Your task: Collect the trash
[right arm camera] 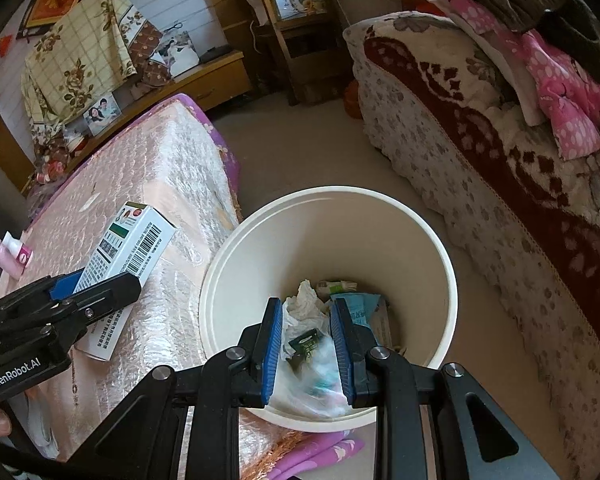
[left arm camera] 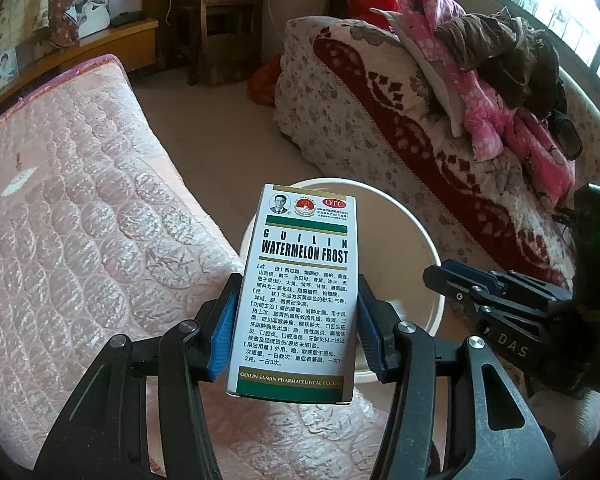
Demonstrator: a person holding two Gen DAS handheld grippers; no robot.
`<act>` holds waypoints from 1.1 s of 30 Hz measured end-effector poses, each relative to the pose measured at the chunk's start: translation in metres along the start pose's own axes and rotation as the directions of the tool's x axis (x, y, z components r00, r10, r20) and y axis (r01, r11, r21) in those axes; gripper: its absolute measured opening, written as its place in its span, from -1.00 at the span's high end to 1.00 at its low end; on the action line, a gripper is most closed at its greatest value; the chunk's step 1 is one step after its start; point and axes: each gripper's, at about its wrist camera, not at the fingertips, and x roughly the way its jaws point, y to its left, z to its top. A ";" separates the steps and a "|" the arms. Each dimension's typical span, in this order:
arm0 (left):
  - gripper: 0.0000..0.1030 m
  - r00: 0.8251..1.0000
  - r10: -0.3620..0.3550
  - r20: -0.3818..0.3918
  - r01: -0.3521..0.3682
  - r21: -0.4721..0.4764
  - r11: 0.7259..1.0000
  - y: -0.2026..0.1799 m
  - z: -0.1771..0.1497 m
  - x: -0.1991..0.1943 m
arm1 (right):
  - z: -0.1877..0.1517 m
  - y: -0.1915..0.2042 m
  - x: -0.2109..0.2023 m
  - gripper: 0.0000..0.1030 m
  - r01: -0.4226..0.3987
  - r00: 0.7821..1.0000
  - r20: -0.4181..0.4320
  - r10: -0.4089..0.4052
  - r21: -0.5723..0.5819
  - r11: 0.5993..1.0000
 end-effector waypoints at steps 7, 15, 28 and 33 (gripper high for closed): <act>-0.22 0.998 -0.062 -0.004 0.061 -0.013 0.998 0.002 -0.001 0.002 | -0.004 -0.004 -0.002 0.27 0.006 1.000 0.002 -0.006 0.017 1.000; -0.24 1.000 -0.023 0.022 0.023 -0.002 1.000 0.001 -0.003 -0.005 | -0.009 -0.004 -0.004 0.24 0.000 1.000 0.001 0.000 0.023 1.000; -0.24 0.971 0.190 0.143 -0.189 -0.024 0.982 0.013 -0.016 -0.041 | -0.019 0.018 -0.019 0.15 0.058 0.998 0.042 -0.057 -0.024 0.998; -0.24 0.955 0.206 0.214 -0.202 -0.039 0.979 0.017 -0.022 -0.070 | -0.021 0.032 -0.036 0.15 0.108 0.990 0.091 -0.104 -0.035 0.994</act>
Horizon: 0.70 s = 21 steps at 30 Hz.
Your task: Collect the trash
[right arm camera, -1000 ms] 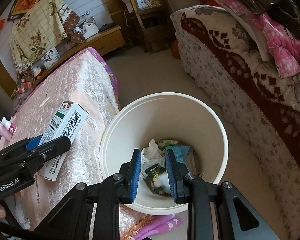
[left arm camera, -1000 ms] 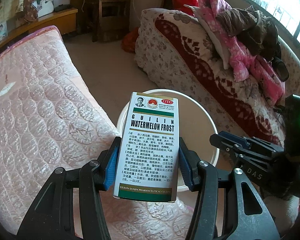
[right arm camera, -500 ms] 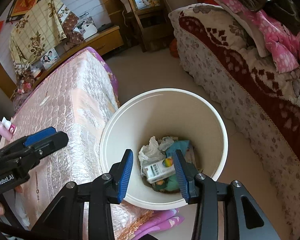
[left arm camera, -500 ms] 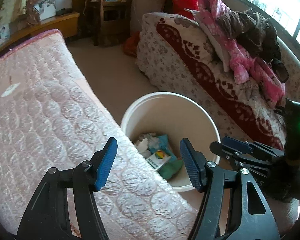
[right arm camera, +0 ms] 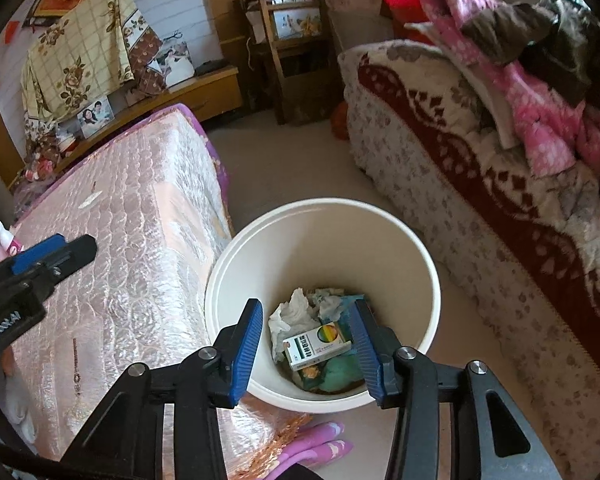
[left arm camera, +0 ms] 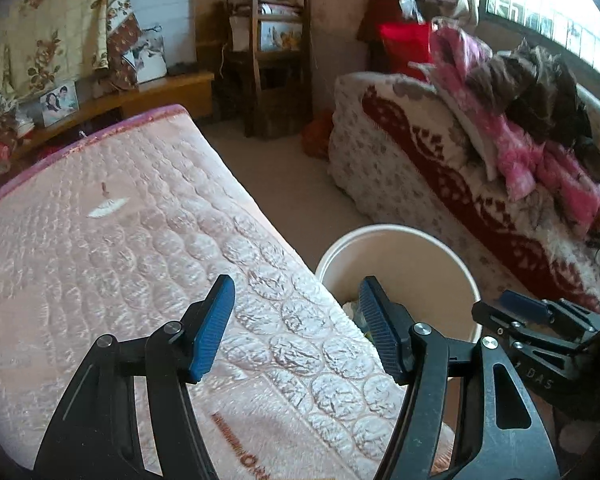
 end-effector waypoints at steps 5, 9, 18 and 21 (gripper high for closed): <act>-0.24 0.998 0.006 0.069 -0.006 0.001 1.000 0.009 0.000 -0.034 | 0.003 0.012 -0.029 0.15 0.020 0.997 0.071 -0.021 0.007 1.000; -0.24 0.993 -0.002 0.121 0.002 -0.002 1.000 0.015 0.001 -0.061 | 0.006 0.022 -0.059 0.11 0.044 0.987 0.152 -0.045 0.010 0.999; -0.24 0.978 -0.010 0.209 0.012 -0.011 1.000 0.024 -0.003 -0.109 | 0.003 0.050 -0.121 -0.54 0.083 0.947 0.312 -0.072 -0.023 0.996; -0.24 0.973 -0.007 0.230 0.009 -0.007 1.000 0.026 -0.006 -0.120 | 0.001 0.055 -0.135 -0.54 0.070 0.939 0.338 -0.059 -0.021 0.997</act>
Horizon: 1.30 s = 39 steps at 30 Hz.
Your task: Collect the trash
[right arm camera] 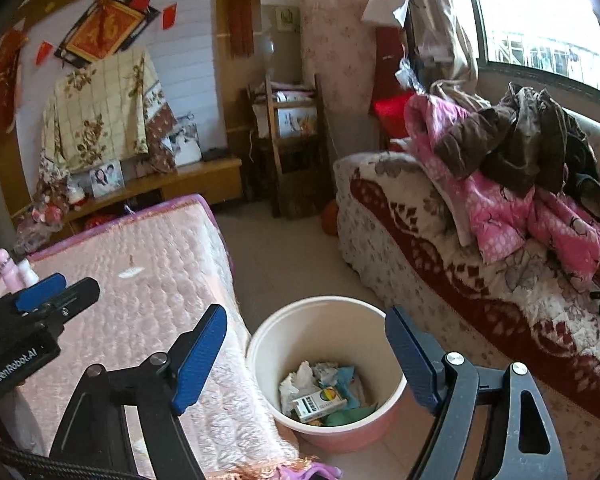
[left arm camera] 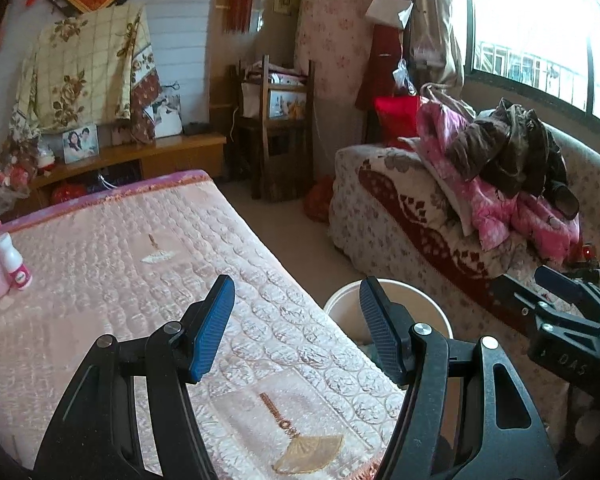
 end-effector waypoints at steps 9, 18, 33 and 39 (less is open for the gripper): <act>-0.28 0.999 0.002 0.041 -0.001 -0.018 1.000 0.009 0.001 -0.022 | 0.002 0.009 -0.028 -0.68 -0.030 0.998 0.054 0.030 0.000 1.000; -0.33 0.999 0.014 0.042 -0.014 -0.014 1.000 0.011 -0.003 -0.026 | 0.001 0.008 -0.038 -0.70 -0.014 0.997 0.082 0.013 0.006 1.000; -0.33 0.999 0.018 0.034 -0.018 0.008 1.000 0.008 -0.005 -0.024 | 0.000 0.005 -0.038 -0.84 -0.012 0.996 0.086 0.010 0.016 1.000; -0.33 0.999 0.021 0.037 -0.021 -0.001 1.000 0.009 -0.006 -0.023 | 0.000 0.005 -0.038 -0.85 -0.011 0.996 0.085 0.010 0.015 1.000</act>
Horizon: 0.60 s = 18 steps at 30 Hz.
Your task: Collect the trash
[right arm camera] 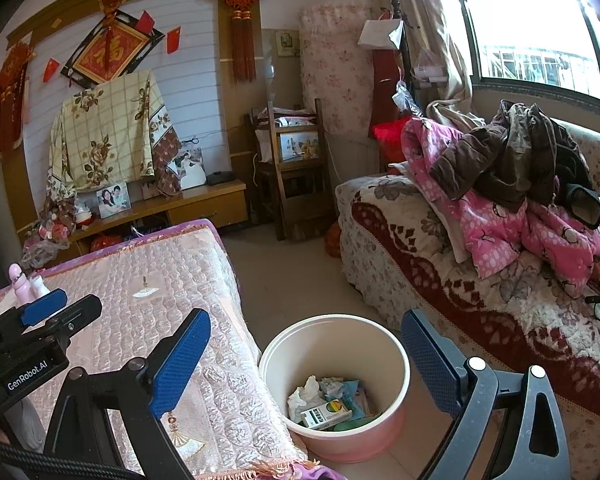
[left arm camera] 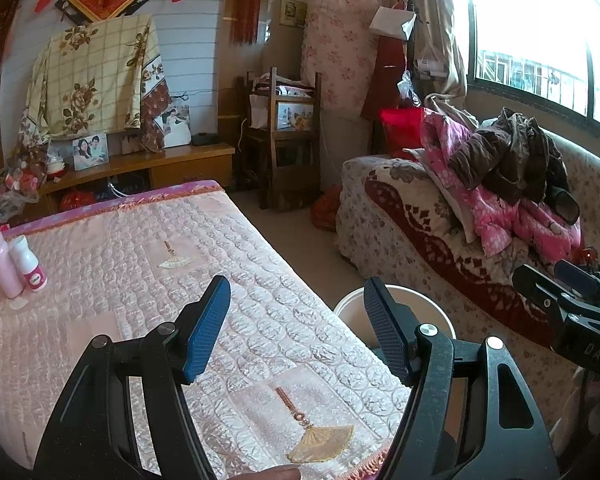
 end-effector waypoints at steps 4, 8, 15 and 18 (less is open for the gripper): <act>-0.33 1.000 0.006 0.004 -0.006 0.000 1.000 0.000 -0.001 0.000 | 0.000 0.000 0.000 -0.85 0.001 1.000 0.000 -0.001 -0.001 1.000; -0.33 1.000 0.003 0.001 -0.003 0.002 1.000 0.001 -0.001 0.000 | -0.001 0.000 0.001 -0.85 0.001 1.000 -0.003 -0.001 -0.002 1.000; -0.33 1.000 0.003 -0.003 -0.003 0.006 1.000 0.002 -0.002 0.001 | -0.005 -0.003 0.004 -0.85 0.001 1.000 -0.009 -0.001 -0.002 1.000; -0.33 1.000 0.003 -0.002 -0.003 0.005 1.000 0.002 -0.003 0.001 | -0.006 -0.002 0.004 -0.85 -0.001 1.000 -0.011 0.001 -0.002 1.000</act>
